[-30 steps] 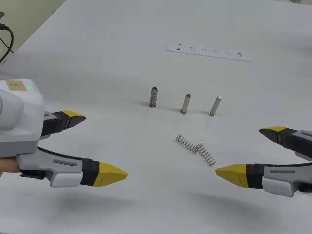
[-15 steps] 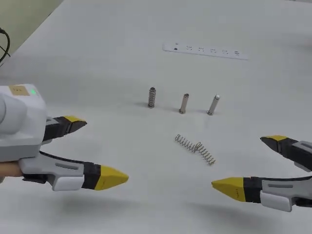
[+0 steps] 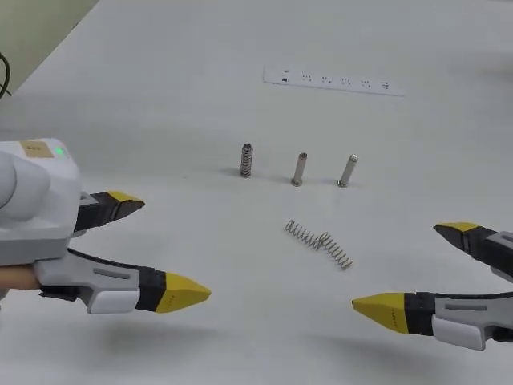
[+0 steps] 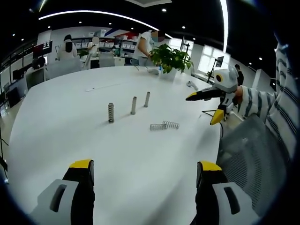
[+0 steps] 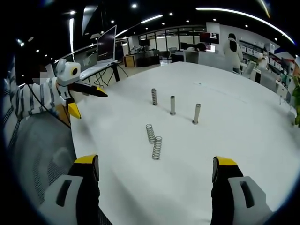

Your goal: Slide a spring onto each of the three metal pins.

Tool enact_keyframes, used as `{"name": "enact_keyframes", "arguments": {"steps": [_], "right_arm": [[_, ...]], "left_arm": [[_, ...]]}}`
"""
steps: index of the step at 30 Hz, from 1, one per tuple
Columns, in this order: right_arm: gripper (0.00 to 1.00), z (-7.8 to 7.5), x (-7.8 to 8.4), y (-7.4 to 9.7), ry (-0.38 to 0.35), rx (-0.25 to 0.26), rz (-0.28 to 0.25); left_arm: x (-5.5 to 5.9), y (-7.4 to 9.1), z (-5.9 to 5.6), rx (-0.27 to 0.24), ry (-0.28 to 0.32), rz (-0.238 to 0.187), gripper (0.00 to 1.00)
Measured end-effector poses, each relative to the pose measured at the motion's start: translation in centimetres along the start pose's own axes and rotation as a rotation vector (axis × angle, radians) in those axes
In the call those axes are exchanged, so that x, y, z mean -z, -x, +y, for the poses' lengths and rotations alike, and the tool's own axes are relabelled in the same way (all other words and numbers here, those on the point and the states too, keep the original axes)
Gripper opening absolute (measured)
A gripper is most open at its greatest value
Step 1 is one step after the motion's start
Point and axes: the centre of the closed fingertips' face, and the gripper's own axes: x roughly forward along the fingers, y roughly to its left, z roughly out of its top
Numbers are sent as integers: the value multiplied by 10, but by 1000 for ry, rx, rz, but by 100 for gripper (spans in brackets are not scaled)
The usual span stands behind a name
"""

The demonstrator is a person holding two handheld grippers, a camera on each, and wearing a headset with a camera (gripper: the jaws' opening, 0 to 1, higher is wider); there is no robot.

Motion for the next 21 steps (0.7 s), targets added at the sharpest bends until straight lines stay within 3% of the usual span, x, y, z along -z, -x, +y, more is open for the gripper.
{"name": "enact_keyframes", "arguments": {"steps": [10,21], "right_arm": [[100,0,-2,1,-23,0,-15],[100,0,-3,5,-31,15,-27]], "left_arm": [[-26,-19,-1,47,-84,-2,81],[-42,-37,-2,120,-170,8,70]]}}
